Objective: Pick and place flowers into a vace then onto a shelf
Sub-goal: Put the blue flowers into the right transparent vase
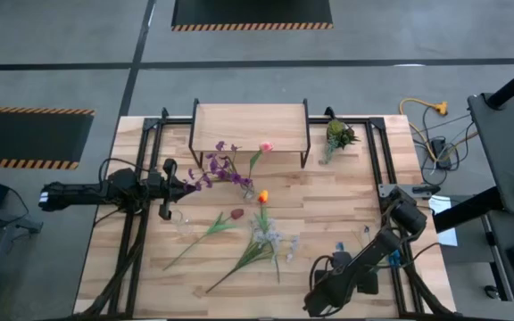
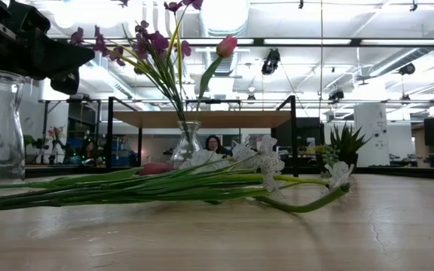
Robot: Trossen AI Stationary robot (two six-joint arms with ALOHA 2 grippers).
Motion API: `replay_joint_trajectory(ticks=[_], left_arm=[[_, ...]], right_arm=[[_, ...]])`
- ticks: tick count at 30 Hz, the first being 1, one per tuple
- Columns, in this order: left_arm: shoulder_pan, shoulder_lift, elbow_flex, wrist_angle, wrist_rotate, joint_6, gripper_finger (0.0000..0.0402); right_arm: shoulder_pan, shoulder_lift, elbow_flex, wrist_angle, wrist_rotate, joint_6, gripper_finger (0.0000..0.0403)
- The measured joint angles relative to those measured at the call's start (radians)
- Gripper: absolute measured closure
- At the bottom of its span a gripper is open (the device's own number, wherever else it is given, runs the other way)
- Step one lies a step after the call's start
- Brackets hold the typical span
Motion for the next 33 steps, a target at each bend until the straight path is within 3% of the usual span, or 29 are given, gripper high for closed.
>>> replay_joint_trajectory(ticks=[6,21,28,33], left_arm=[[0.000,0.000,0.000,-0.001,0.000,0.000,0.0402],[0.000,0.000,-0.001,-0.002,0.000,0.000,0.0402],[0.000,0.000,-0.001,-0.002,0.000,0.000,0.0402],[0.000,0.000,-0.002,-0.002,0.000,0.000,0.0402]], right_arm=[[0.000,0.003,-0.007,0.019,0.003,-0.014,0.0213],[0.000,0.007,-0.009,0.036,0.005,-0.055,0.0385],[0.003,-0.012,-0.013,0.018,0.023,-0.060,0.0393],[0.004,-0.058,-0.013,-0.015,0.191,-0.064,0.0394]])
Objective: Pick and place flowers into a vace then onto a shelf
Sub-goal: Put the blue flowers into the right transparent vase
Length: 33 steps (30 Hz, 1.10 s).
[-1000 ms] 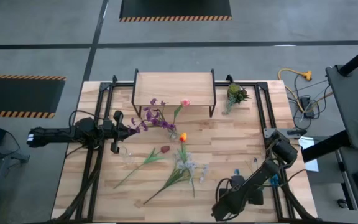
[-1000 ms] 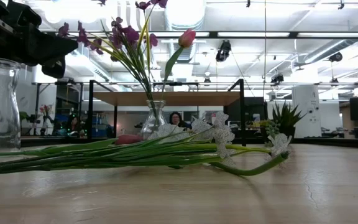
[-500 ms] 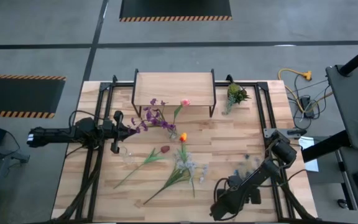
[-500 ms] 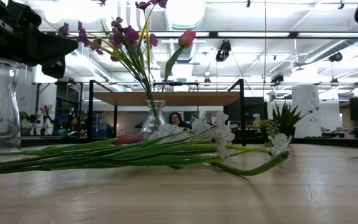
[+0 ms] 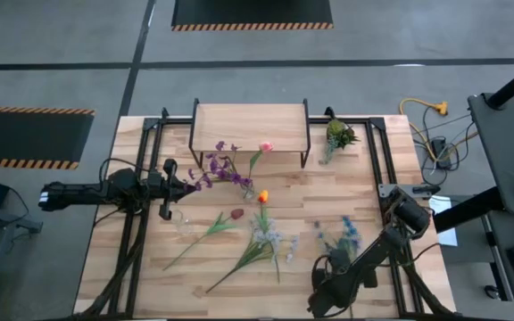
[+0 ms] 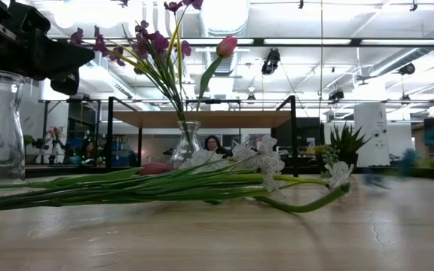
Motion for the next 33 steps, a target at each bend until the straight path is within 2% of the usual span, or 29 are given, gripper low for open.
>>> replay_joint_trajectory(ticks=[4,11,17,21,26,33], left_arm=[[0.000,0.000,-0.001,0.000,0.000,0.000,0.0402],[0.000,0.000,-0.004,0.000,0.000,0.000,0.0402],[0.000,0.000,-0.005,0.000,0.000,0.000,0.0402],[0.000,0.000,-0.005,0.000,0.000,0.000,0.0402],[0.000,0.000,-0.005,0.000,0.000,0.000,0.0402],[0.000,0.000,-0.005,0.000,0.000,0.000,0.0402]], right_arm=[[-0.002,-0.046,0.000,-0.008,0.150,-0.008,0.0394],[-0.002,-0.141,-0.015,-0.013,0.493,-0.085,0.0394],[-0.002,-0.210,-0.042,-0.006,0.776,-0.227,0.0394],[-0.003,-0.245,-0.060,0.001,0.929,-0.341,0.0394],[-0.003,-0.259,-0.073,0.047,1.029,-0.548,0.0394],[-0.003,-0.271,-0.087,0.071,1.098,-0.699,0.0394]])
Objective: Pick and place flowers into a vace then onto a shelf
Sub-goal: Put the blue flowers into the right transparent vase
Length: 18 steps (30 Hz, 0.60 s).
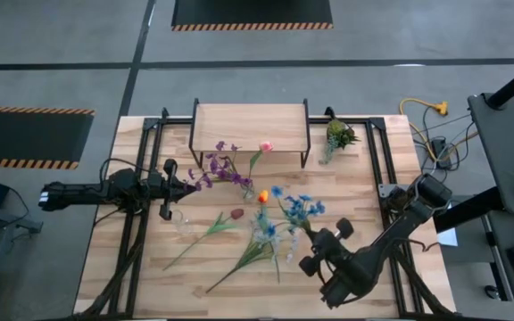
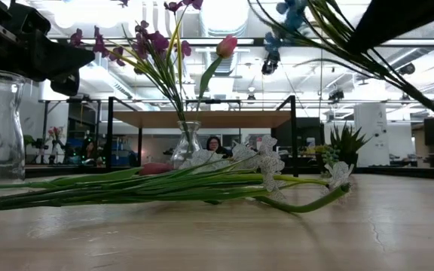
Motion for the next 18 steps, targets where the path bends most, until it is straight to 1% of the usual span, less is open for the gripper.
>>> replay_joint_trajectory(ticks=[3,4,8,10,13,16,18], left_arm=[[0.000,0.000,0.000,0.000,0.000,0.000,0.0402],[0.000,0.000,0.000,0.000,0.000,0.000,0.0402],[0.000,0.000,0.000,0.000,0.000,0.000,0.0402],[0.000,0.000,0.000,0.002,0.000,0.000,0.0402],[0.000,0.000,0.000,0.002,0.000,0.000,0.0402],[0.000,0.000,0.000,0.002,0.000,0.000,0.0402],[0.000,0.000,0.000,0.002,0.000,0.000,0.0402]], right_arm=[[0.000,-0.023,-0.002,0.075,-0.010,-0.086,0.0394],[-0.002,-0.029,0.000,0.109,-0.039,-0.113,0.0394],[-0.014,-0.053,0.005,0.212,-0.223,-0.242,0.0394],[-0.015,-0.066,0.005,0.258,-0.264,-0.330,0.0394],[-0.014,-0.094,-0.002,0.374,-0.262,-0.529,0.0394],[-0.015,-0.126,-0.023,0.554,-0.221,-0.781,0.0394],[-0.026,-0.143,-0.046,0.687,-0.217,-0.953,0.0394]])
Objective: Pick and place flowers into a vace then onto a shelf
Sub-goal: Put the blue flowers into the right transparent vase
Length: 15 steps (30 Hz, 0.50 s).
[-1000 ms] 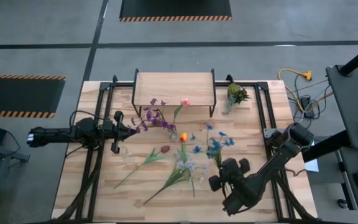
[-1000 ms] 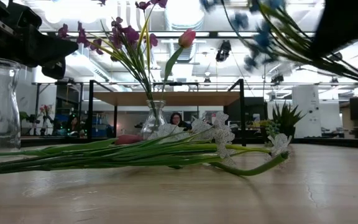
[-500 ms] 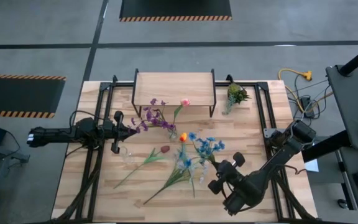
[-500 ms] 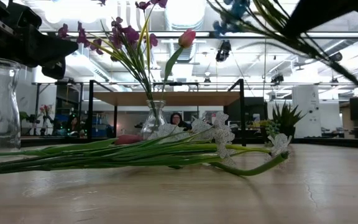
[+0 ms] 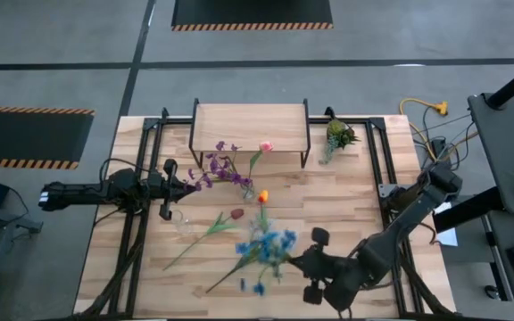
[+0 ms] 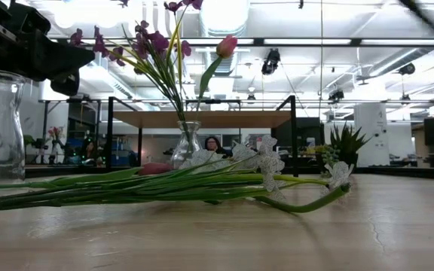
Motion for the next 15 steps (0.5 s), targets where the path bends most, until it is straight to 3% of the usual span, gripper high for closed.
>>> replay_joint_trajectory(ticks=[5,9,11,15], left_arm=[[0.000,0.000,0.000,0.000,0.000,0.000,0.0402],[0.000,0.000,0.000,0.003,0.000,0.000,0.0402],[0.000,0.000,0.000,0.008,0.000,0.000,0.0402],[0.000,0.000,0.000,0.013,0.000,0.000,0.0402]], right_arm=[[-0.046,-0.047,-0.119,0.361,-0.003,-0.399,0.0394],[-0.137,-0.095,-0.274,0.619,-0.033,-0.601,0.0394],[-0.207,-0.122,-0.363,0.759,-0.105,-0.662,0.0394],[-0.354,-0.160,-0.517,1.094,-0.361,-0.772,0.0394]])
